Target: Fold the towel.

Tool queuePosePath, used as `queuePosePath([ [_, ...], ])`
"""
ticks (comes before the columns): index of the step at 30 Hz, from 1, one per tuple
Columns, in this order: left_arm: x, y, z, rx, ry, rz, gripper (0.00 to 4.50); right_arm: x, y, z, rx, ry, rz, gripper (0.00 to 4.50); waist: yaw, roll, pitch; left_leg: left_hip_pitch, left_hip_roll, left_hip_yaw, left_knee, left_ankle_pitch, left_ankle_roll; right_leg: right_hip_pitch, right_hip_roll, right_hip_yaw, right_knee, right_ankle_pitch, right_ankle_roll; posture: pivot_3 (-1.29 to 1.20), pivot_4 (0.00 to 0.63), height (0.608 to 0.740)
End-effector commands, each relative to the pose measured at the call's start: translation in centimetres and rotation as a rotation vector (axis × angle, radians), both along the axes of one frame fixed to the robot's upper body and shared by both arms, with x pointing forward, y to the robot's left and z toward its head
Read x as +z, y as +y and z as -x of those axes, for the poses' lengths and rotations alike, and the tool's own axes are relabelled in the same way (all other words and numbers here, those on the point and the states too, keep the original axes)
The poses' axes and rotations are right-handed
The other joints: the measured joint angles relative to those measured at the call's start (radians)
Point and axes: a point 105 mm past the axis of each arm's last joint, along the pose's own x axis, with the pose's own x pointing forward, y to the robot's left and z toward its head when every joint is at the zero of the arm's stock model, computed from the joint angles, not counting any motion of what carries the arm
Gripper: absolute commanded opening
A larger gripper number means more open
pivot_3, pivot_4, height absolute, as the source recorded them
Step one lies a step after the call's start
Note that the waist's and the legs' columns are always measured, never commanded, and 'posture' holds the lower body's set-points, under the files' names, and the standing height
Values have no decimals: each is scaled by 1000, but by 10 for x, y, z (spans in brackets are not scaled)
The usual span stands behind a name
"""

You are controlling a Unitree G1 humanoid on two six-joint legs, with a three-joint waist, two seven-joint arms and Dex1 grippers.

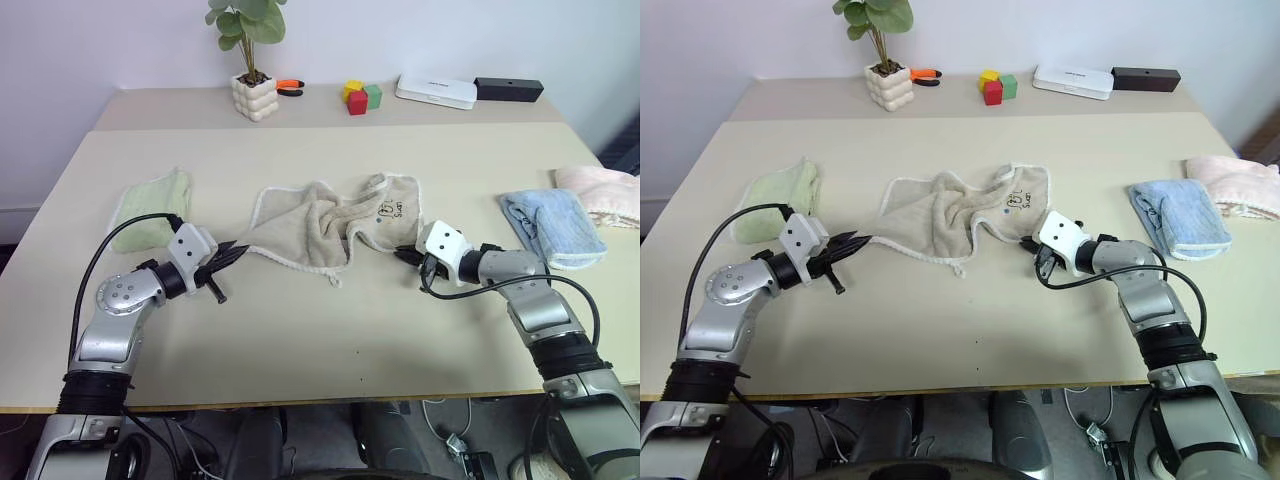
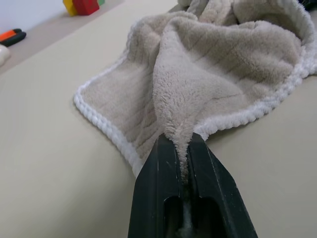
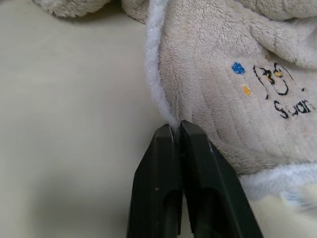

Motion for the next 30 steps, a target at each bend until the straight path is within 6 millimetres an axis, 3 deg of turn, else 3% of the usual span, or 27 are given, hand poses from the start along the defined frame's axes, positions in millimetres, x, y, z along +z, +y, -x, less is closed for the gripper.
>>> queuePosePath([
  [1, 12, 13, 11, -7, 19, 24, 0, 9, -12, 29, 75, 113, -45, 39, 2, 0, 0, 0, 0, 0, -1, 0, 0, 0, 0, 0, 0, 0, 0, 0, 150, 740],
  [8, 9, 28, 45, -75, 165, 0, 0, 18, -29, 94, 194, 337, -16, 39, -1, 1, 1, -1, 0, 0, -1, -1, 2, -1, 0, 0, -1, -1, 0, 0, 150, 740],
  [12, -4, 29, 72, -136, 303, -46, 0, 13, -40, 111, 195, 375, 33, 39, -5, 1, 1, 0, 1, 1, 0, -1, 2, -1, 0, 0, -1, -2, -3, 0, 150, 740],
  [16, -16, 38, 83, -103, 391, -46, 0, 9, -54, 108, 134, 360, 84, 39, -3, 1, 1, 0, 1, 2, 0, -1, 2, -1, 0, 1, -2, -3, -5, 0, 150, 740],
  [17, -17, 38, 87, -108, 424, -23, 296, 7, -54, 109, 129, 371, 74, 6, -3, 1, 1, 0, 1, 2, 0, -1, 2, -1, 0, 1, -2, -4, -6, 0, 150, 740],
  [20, -14, 35, 91, -123, 451, 14, 1335, 5, -48, 115, 149, 428, 29, 853, -1, 0, 1, -1, 1, 2, 0, -1, 2, -1, 0, 1, -2, -4, -6, 0, 150, 740],
  [23, -12, 36, 89, -115, 446, 23, 2854, 10, -43, 111, 155, 422, -8, 2332, -1, 0, 1, -1, 1, 1, 0, -1, 2, -1, 0, 1, -2, -4, -6, 0, 150, 740],
  [26, 1, 35, 80, -93, 416, 102, 4301, 44, -26, 96, 166, 371, -221, 3757, -6, 0, 1, -1, 1, 2, 0, -1, 2, -1, 0, 1, -2, -4, -6, 0, 150, 740],
  [27, 11, 32, 76, -85, 406, 169, 4500, 60, -21, 84, 136, 334, -332, 4278, -6, 0, 1, -1, 1, 2, 0, -1, 2, -2, 0, 1, -2, -4, -7, 0, 150, 740],
  [30, 34, 20, 72, -103, 432, 309, 4500, 84, -15, 59, 68, 299, -498, 4446, -4, -1, 2, -1, 1, 1, 1, -1, 2, -2, 1, 0, 0, -3, -6, 0, 150, 740],
])
